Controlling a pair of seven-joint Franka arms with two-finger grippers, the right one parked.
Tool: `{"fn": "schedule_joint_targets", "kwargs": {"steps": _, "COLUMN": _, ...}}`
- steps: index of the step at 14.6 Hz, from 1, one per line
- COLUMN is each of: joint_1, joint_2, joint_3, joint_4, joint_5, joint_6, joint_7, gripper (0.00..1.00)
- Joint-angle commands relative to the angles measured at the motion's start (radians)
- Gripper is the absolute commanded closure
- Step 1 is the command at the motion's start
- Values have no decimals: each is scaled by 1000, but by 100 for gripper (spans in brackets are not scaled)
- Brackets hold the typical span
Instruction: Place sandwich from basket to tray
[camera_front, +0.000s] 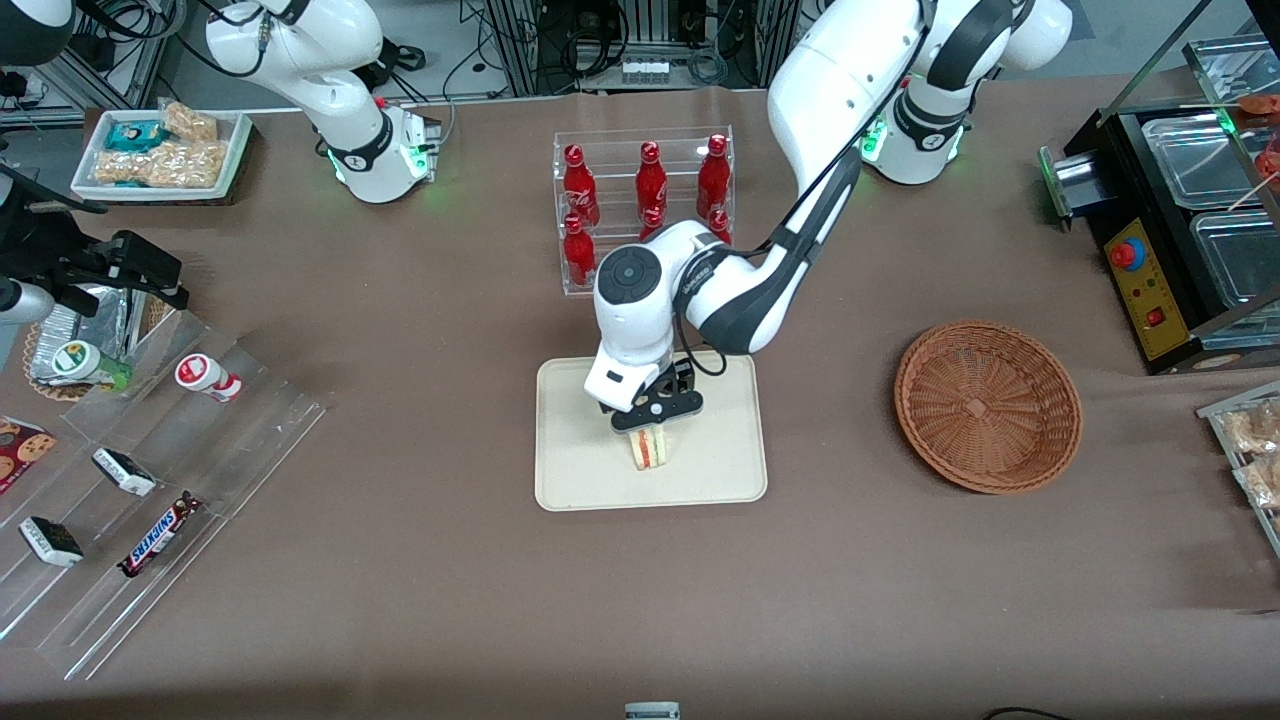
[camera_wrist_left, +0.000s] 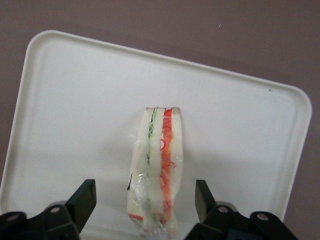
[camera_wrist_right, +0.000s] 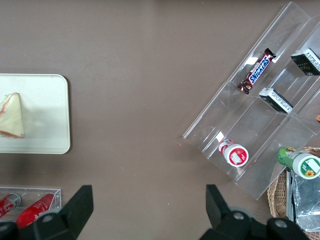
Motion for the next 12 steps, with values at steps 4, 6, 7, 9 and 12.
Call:
{"fn": "schedule_joint_targets", "kwargs": {"steps": 4, "joint_1": 130, "joint_2": -223, "joint_3": 3, "joint_4": -70, "joint_5": -76, "joint_6": -189, "joint_7": 122, "gripper": 0}}
{"fn": "schedule_joint_targets", "kwargs": {"steps": 6, "joint_1": 195, "joint_2": -305, "joint_3": 3, "joint_4": -148, "joint_5": -99, "joint_6": -225, "joint_7": 192, "gripper": 0}}
{"fn": "schedule_joint_targets", "kwargs": {"steps": 7, "joint_1": 229, "joint_2": -344, "joint_3": 3, "joint_4": -189, "joint_5": -99, "joint_6": -234, "joint_7": 227, "gripper": 0}}
{"fn": "schedule_joint_targets", "kwargs": {"steps": 9, "joint_1": 304, "joint_2": -425, "joint_3": 3, "joint_4": -283, "joint_5": -109, "joint_6": -239, "joint_7": 326, "gripper": 0}}
{"fn": "schedule_joint_targets", "kwargs": {"steps": 12, "joint_1": 428, "joint_2": -502, "joint_3": 3, "joint_4": -369, "joint_5": -115, "joint_6": -271, "joint_7": 526, "gripper": 0}}
